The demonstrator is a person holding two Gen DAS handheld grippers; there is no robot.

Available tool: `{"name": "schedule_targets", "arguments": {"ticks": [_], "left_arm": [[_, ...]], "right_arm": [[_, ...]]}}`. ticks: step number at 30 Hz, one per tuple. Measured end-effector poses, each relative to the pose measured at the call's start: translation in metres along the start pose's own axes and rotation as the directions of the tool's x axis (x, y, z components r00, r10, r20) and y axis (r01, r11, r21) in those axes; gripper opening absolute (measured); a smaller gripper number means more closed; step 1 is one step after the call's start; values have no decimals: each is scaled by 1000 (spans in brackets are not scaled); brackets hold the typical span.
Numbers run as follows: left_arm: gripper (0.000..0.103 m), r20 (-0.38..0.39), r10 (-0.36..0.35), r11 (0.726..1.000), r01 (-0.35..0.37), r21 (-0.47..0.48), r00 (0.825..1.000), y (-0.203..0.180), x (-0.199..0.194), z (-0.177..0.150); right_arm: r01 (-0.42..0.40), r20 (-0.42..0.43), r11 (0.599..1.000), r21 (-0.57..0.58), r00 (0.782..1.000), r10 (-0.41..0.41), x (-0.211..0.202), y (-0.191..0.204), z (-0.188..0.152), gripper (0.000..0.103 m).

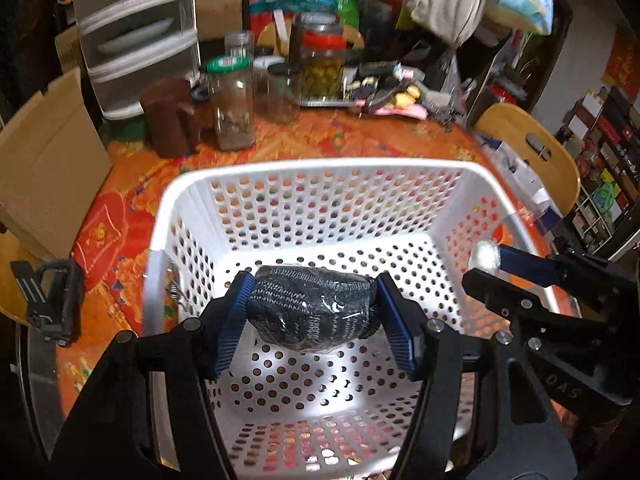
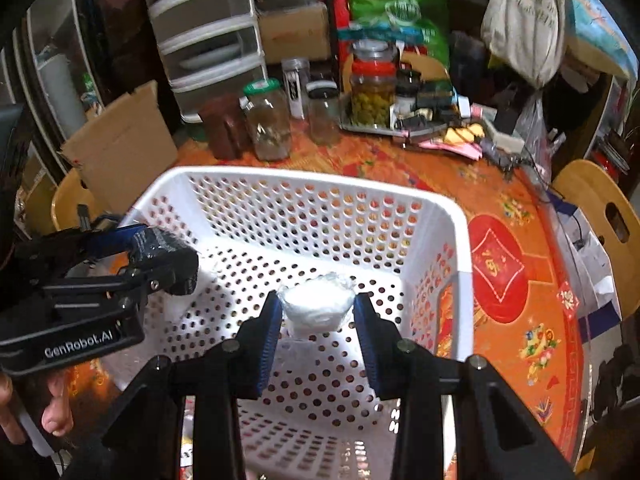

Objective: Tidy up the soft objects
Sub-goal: 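Lift both held items into the white basket and open both tools, then withdraw both tools from the basket toward the card packet and towel roll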

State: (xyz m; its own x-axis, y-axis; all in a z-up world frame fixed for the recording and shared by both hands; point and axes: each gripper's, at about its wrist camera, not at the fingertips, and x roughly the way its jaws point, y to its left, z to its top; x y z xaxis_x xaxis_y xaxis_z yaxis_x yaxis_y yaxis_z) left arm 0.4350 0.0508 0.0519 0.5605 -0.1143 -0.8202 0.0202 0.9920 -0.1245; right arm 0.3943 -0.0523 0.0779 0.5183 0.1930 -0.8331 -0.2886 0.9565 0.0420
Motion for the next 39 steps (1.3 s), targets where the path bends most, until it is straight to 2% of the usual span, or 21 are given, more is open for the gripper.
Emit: {"name": "schedule_targets", "arguments": {"ticks": [3,9,13,18,19,21,22,23,24,28,31,33,38,39], "left_arm": [[60,-37,9,1000,-9,-3,999,1,18,0],[60,-103,28,1000,-28,1,994,1,41,0],[60,-125,31,999,-32,-1,992,2,51,-1],[63,-119,34,999,-35,-1,992,4,50,-2],[63,-118,30,1000,-30,0,993,4,49,-2],[68,-114,9,1000,-9,-2,993,3,47,-3],[70,-106,3,1000,-4,-4,994,3,45,-3],[75,-96,-1,1000,0,-7,995,3,43,-3],[80,-90,-6,1000,5,-9,996,3,41,-3],[87,-45,-14,1000,13,-21,999,3,24,0],[94,6,-20,999,20,-37,1000,7,1,1],[103,46,-32,999,34,-27,998,7,-19,1],[103,153,-34,998,27,51,988,-3,-77,-16],[103,180,-29,998,18,63,983,-4,-90,-24]], "right_arm": [[24,-47,1000,-11,999,-24,20,-1,0,36],[22,-108,999,-28,994,-25,42,2,-3,36],[12,-147,999,-42,989,-18,53,5,-4,36],[12,-144,999,-34,989,-17,54,4,-6,37],[8,-139,999,-32,990,-12,52,4,-6,39],[0,-125,1000,-27,992,-3,47,4,-7,51],[0,-120,1000,-27,993,-4,45,4,-7,61],[-6,-109,1000,-27,994,3,42,4,-7,63],[-12,-105,1000,-25,994,10,39,4,-7,64],[-10,-65,1000,-29,998,8,23,6,-8,68],[-29,-21,999,-40,999,28,3,9,-11,71],[-36,9,998,-51,999,36,-13,11,-13,75],[-61,97,997,-53,993,66,-57,9,-32,92],[-62,111,996,-56,992,68,-65,9,-38,93]]}}
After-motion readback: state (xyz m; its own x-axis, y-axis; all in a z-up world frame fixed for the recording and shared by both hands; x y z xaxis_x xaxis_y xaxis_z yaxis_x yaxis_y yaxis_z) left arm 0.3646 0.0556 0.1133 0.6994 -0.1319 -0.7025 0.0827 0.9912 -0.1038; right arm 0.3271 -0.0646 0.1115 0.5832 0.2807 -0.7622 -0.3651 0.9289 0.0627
